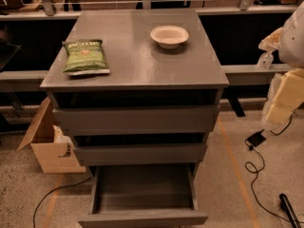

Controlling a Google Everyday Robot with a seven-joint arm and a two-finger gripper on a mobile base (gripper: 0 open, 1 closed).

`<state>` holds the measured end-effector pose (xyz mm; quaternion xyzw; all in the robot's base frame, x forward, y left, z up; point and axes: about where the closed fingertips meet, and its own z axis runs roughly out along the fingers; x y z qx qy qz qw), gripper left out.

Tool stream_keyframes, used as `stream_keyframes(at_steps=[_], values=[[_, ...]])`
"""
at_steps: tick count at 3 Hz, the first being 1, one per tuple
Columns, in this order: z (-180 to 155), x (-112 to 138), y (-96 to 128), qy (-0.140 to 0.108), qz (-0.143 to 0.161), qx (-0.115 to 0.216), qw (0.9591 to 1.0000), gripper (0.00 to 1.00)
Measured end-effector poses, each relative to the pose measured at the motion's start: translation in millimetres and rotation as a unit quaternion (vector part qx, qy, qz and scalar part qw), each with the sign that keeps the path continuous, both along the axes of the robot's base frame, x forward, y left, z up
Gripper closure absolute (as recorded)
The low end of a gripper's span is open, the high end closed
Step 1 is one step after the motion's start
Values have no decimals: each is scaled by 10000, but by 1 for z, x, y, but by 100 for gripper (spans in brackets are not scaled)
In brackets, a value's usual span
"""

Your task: Close bottom drawer

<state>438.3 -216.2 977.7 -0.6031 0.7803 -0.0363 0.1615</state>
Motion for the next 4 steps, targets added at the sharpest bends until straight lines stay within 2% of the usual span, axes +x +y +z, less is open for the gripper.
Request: stream_keyframes(at_steps=[1, 2, 3, 4], values=[[0, 0, 0, -1, 0, 0, 10000, 0], [-30, -10, -7, 229, -271, 207, 9992, 0], [-85, -27, -9, 595, -643, 348, 9955, 0], [-149, -52, -5, 994, -975, 366, 9896, 0]])
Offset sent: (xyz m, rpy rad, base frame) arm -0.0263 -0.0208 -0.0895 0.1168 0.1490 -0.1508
